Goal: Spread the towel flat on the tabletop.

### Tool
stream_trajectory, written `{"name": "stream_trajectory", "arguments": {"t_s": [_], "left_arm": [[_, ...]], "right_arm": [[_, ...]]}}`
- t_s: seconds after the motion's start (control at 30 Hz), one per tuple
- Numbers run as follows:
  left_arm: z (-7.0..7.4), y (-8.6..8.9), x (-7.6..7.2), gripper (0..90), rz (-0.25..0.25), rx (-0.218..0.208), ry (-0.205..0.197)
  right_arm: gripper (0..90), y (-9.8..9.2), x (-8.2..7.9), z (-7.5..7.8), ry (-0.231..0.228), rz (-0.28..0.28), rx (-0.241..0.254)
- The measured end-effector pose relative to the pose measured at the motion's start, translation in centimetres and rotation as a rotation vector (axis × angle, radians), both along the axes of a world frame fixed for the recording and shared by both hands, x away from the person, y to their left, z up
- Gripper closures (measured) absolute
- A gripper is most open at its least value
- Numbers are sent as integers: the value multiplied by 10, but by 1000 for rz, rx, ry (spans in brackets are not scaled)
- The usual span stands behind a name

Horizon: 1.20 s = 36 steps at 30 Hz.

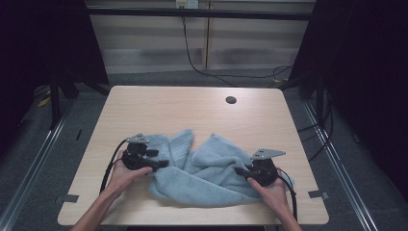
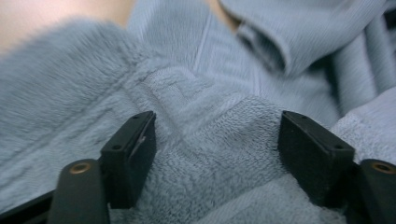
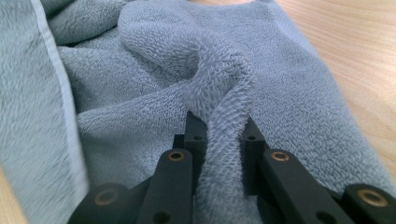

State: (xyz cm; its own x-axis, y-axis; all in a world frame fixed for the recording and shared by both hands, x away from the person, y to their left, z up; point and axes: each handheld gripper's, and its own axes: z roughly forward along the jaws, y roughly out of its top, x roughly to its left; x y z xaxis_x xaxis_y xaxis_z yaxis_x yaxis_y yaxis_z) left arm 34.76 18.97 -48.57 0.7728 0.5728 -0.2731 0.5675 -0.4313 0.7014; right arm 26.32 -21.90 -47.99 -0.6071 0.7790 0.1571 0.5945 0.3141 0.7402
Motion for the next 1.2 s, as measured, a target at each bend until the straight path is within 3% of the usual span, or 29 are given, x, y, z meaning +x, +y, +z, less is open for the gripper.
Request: {"name": "stream_trajectory", "arguments": {"t_s": [0.07, 0.1, 0.13, 0.17, 0.2, 0.27, 0.37, 0.43, 0.53, 0.63, 0.7, 0.77, 0.83, 0.9, 1.0, 1.07, 1.13, 1.2], "left_arm": [[-5, -4, -7, 273, 0, 32, -33], [-5, -4, -7, 305, 0, 32, -33], [-5, -5, -11, 364, 2, 61, -47], [-5, -5, -14, 364, -2, 79, -65], [-4, -5, -16, 455, -18, 80, -75], [0, -1, -19, 724, -13, 90, -116], [5, 6, -18, 828, 25, 42, -125], [14, 16, -15, 836, 57, -13, -143], [34, 35, -16, 842, 126, -117, -186], [53, 54, -25, 845, 155, -183, -227], [61, 65, -33, 846, 147, -224, -225], [61, 71, -42, 845, 130, -196, -224], [52, 77, -52, 845, 120, -167, -193], [35, 83, -65, 843, 123, -123, -142], [28, 86, -72, 834, 128, -102, -125], [26, 89, -73, 786, 116, -119, -116], [30, 89, -70, 712, 126, -128, -125], [39, 85, -68, 692, 120, -154, -154]], "right_arm": [[788, 1, 2, -2, 2, 0, -4], [788, 1, 2, -2, 2, 0, -4], [788, 2, 2, -3, 3, -1, -8], [788, 2, 2, -3, 3, -1, -8], [787, 2, 3, -3, 5, -3, -4], [783, 1, 3, -1, 0, -13, 1], [785, -3, 6, 5, -18, -34, 17], [786, -7, 8, 13, -42, -51, 32], [785, -22, 12, 38, -121, -105, 71], [785, -30, 14, 50, -158, -130, 89], [785, -34, 12, 59, -182, -156, 91], [781, -37, 9, 62, -184, -171, 85], [752, -39, 6, 57, -164, -170, 58], [727, -41, -2, 43, -122, -186, -6], [697, -47, -7, 34, -100, -213, -29], [596, -54, -12, 30, -83, -232, -37], [537, -56, -16, 34, -97, -250, -30], [512, -57, -19, 38, -115, -250, -20]]}}
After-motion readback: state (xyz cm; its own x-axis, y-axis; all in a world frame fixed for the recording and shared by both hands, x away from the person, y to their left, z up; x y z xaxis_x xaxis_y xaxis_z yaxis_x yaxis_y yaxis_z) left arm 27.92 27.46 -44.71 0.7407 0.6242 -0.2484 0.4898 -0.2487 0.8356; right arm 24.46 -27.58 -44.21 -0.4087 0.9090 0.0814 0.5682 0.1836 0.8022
